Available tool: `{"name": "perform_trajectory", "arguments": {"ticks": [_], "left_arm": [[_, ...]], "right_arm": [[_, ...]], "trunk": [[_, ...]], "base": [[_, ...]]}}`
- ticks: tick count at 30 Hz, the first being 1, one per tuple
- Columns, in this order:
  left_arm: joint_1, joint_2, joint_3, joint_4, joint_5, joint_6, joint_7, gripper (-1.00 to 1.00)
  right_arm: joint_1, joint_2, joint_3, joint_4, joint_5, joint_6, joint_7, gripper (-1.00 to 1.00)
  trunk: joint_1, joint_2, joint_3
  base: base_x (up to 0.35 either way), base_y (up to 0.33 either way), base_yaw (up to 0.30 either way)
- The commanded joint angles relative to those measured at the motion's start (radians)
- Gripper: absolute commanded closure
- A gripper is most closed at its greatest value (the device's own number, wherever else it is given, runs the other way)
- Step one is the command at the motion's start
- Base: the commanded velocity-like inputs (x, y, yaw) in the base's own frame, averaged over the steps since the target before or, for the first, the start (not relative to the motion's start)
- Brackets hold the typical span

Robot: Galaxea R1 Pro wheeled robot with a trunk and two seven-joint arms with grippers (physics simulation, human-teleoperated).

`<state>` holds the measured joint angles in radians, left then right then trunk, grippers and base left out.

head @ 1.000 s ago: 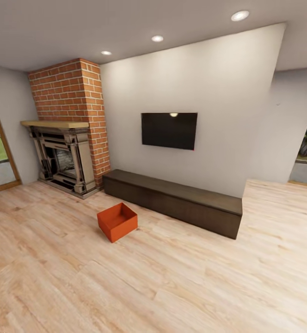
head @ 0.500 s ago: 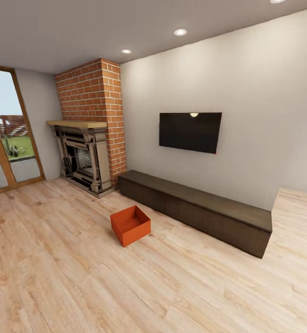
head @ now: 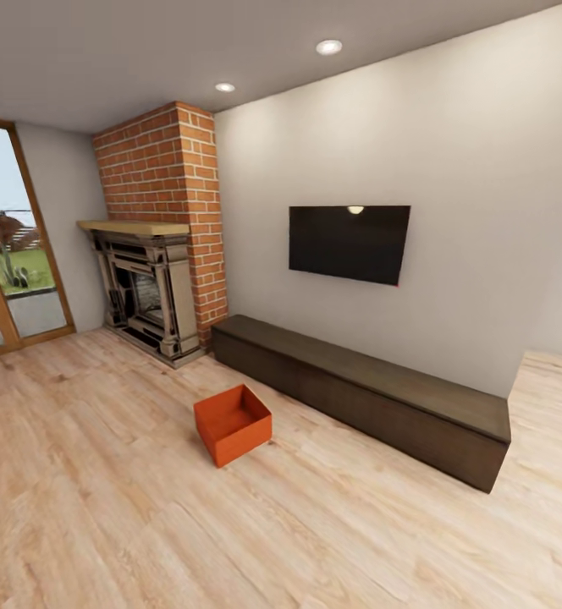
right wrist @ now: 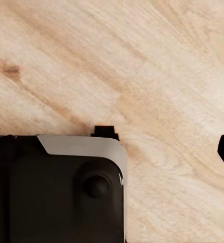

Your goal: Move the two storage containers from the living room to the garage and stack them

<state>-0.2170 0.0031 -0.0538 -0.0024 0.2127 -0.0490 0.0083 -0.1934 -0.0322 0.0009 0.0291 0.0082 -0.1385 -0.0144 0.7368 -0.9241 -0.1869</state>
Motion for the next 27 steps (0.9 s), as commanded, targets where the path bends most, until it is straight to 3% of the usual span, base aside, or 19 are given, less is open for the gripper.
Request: {"name": "perform_trajectory", "arguments": {"ticks": [1,27], "left_arm": [[-0.001,0.000,-0.006,0.001,0.008,-0.003,0.001,-1.00],[-0.001,0.000,-0.007,0.001,0.008,-0.002,0.001,-1.00]], "right_arm": [[-0.001,0.000,0.000,0.003,0.001,-0.006,-0.001,-1.00],[-0.001,0.010,-0.004,0.003,-0.001,-0.008,-0.002,-1.00]], "trunk": [[0.001,-0.001,-0.001],[0.001,-0.001,-0.001]], "base": [[0.315,-0.097,0.000],[0.294,-0.139,0.000]]}}
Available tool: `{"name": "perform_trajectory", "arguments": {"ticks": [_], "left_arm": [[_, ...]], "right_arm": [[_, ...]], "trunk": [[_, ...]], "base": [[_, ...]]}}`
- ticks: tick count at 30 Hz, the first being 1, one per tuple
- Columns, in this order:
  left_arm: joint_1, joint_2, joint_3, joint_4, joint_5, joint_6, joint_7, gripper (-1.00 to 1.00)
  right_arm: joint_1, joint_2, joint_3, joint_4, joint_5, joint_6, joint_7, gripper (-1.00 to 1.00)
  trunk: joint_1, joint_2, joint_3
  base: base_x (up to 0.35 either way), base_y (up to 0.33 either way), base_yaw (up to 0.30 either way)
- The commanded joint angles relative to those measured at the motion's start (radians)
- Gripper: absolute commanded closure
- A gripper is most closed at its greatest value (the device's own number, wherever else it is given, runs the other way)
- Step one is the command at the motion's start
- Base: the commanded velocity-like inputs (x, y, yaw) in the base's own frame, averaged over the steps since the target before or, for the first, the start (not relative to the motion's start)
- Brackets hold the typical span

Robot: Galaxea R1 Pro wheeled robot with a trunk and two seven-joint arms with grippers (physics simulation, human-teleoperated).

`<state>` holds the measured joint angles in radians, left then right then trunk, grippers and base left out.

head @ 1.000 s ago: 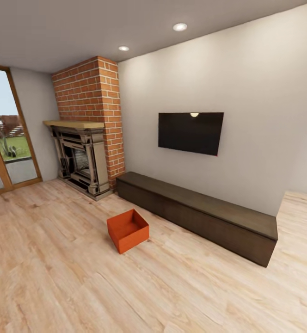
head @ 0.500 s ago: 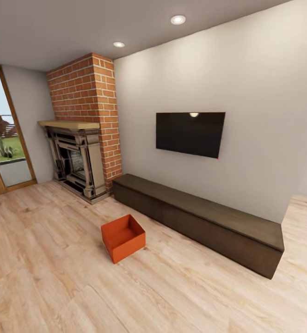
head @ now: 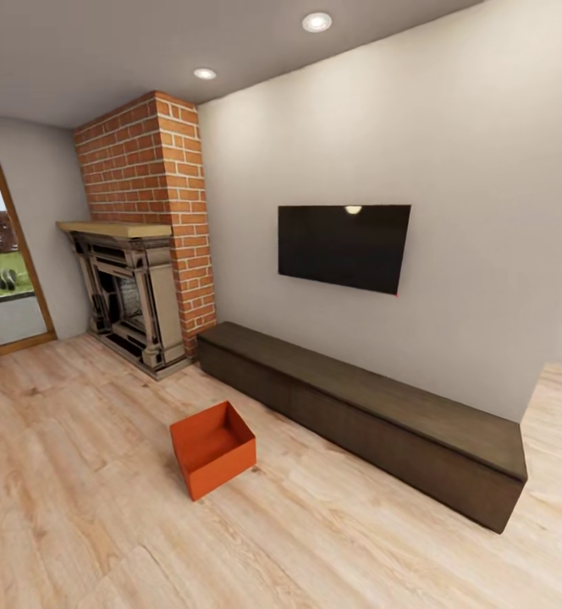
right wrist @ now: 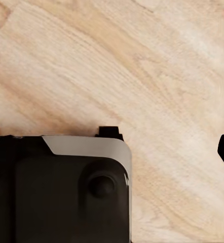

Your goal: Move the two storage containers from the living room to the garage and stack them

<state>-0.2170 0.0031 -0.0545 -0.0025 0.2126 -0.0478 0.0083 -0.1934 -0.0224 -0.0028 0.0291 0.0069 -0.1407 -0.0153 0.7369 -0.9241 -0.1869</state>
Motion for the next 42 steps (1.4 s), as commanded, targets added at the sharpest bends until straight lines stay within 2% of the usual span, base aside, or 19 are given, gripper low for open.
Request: {"name": "perform_trajectory", "arguments": {"ticks": [1,7,42], "left_arm": [[-0.001,0.000,-0.006,0.001,0.008,-0.003,0.001,-1.00],[-0.001,0.000,-0.006,0.001,0.008,-0.004,0.001,-1.00],[-0.001,0.000,-0.005,0.001,0.008,-0.004,0.001,-1.00]], "right_arm": [[-0.001,0.000,0.000,0.003,0.001,-0.006,-0.002,-1.00],[-0.001,-0.006,0.000,0.003,0.002,-0.007,-0.003,-1.00],[-0.001,-0.008,0.001,0.003,0.002,-0.007,-0.003,-1.00]], "trunk": [[0.001,-0.001,-0.001],[0.001,-0.001,-0.001],[0.001,-0.001,-0.001]], "base": [[0.281,-0.164,0.000],[0.278,-0.166,0.119],[0.241,-0.191,0.266]]}}
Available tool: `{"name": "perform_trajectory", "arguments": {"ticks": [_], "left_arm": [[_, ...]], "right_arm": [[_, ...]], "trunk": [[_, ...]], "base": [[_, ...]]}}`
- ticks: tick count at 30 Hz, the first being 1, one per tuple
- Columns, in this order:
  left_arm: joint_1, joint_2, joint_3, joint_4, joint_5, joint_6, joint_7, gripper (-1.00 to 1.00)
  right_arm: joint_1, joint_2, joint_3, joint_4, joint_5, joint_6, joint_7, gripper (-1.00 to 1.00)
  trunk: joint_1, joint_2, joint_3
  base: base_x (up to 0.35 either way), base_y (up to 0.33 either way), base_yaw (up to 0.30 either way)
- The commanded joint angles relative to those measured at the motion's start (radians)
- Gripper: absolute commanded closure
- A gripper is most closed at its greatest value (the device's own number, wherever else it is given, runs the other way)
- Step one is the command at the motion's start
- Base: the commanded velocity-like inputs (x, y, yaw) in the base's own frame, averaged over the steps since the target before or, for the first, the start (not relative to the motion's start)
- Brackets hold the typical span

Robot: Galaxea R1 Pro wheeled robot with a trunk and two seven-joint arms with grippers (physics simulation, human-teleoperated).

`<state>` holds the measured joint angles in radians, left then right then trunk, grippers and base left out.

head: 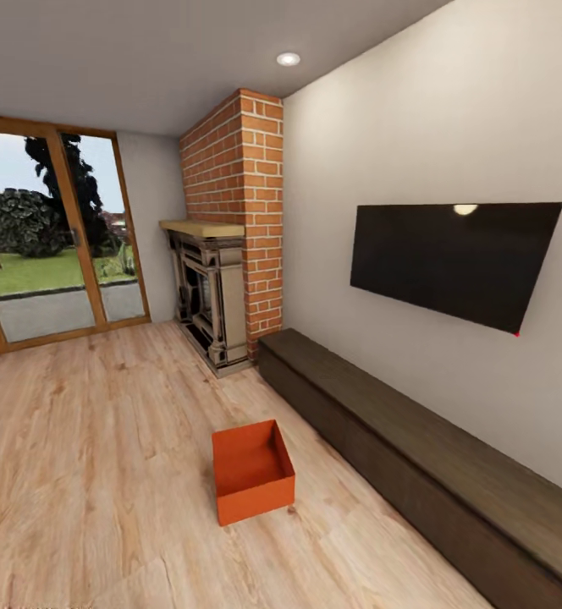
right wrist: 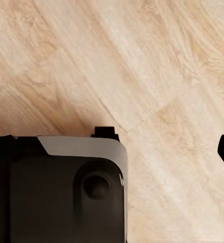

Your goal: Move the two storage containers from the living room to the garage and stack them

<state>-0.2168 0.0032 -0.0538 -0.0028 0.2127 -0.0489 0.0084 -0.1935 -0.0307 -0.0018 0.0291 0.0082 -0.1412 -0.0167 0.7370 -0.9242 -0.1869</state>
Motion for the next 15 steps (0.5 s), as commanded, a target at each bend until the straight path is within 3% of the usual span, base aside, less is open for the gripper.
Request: {"name": "perform_trajectory", "arguments": {"ticks": [1,15], "left_arm": [[-0.001,0.000,-0.006,0.001,0.008,-0.003,0.001,-1.00],[-0.001,0.000,-0.006,0.001,0.008,-0.003,0.001,-1.00]], "right_arm": [[-0.001,0.000,0.000,0.003,0.001,-0.006,-0.002,-1.00],[-0.001,0.000,0.000,0.003,0.001,-0.006,-0.002,-1.00]], "trunk": [[0.000,-0.001,-0.001],[0.000,-0.001,-0.001]], "base": [[0.233,-0.197,0.268],[0.233,-0.197,0.268]]}}
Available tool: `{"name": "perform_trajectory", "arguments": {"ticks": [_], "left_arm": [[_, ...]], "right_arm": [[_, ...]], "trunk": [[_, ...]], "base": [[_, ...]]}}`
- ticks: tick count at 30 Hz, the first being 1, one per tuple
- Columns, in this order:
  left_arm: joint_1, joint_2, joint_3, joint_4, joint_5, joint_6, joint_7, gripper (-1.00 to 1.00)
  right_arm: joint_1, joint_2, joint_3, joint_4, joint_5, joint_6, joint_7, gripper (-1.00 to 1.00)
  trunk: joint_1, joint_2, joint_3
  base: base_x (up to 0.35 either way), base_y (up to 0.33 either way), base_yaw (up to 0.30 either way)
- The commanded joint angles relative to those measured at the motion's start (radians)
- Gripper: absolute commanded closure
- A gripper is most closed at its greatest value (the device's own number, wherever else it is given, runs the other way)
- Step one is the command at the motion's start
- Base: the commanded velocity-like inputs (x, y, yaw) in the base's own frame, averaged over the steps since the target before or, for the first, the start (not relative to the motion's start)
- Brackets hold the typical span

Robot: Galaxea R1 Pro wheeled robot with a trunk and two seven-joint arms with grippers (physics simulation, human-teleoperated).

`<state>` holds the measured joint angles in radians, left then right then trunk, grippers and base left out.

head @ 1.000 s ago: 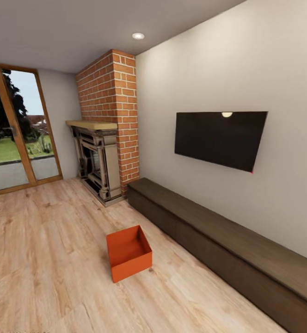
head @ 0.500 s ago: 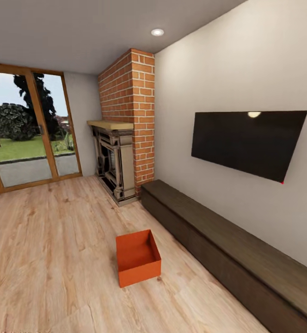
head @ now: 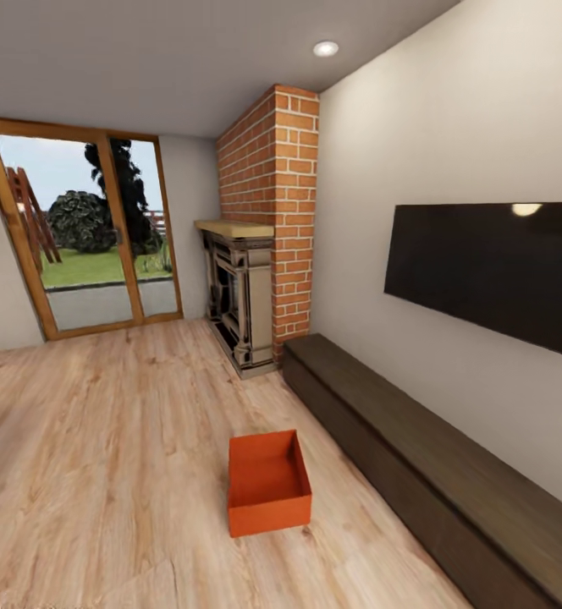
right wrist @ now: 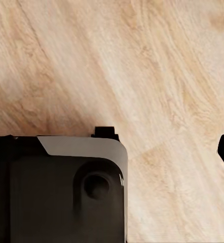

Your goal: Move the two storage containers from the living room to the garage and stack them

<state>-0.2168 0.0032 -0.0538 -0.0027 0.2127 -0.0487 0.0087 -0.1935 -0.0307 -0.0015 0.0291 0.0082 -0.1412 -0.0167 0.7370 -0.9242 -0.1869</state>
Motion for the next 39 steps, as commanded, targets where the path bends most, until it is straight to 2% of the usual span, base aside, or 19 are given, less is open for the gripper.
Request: {"name": "perform_trajectory", "arguments": {"ticks": [1,35,39], "left_arm": [[-0.001,0.000,-0.006,0.001,0.008,-0.003,0.001,-1.00],[-0.001,0.000,-0.006,0.001,0.008,-0.003,0.001,-1.00],[-0.001,0.000,-0.006,0.001,0.008,-0.003,0.001,-1.00]], "right_arm": [[-0.001,0.000,0.000,0.003,0.001,-0.006,-0.002,-1.00],[-0.001,-0.001,0.000,0.003,0.001,-0.006,-0.003,-1.00],[-0.001,-0.002,-0.001,0.003,-0.001,-0.006,-0.003,-1.00]], "trunk": [[0.000,-0.001,-0.001],[0.000,-0.001,-0.001],[0.000,-0.001,-0.001]], "base": [[0.233,-0.197,0.268],[0.233,-0.197,0.263],[0.233,-0.193,0.120]]}}
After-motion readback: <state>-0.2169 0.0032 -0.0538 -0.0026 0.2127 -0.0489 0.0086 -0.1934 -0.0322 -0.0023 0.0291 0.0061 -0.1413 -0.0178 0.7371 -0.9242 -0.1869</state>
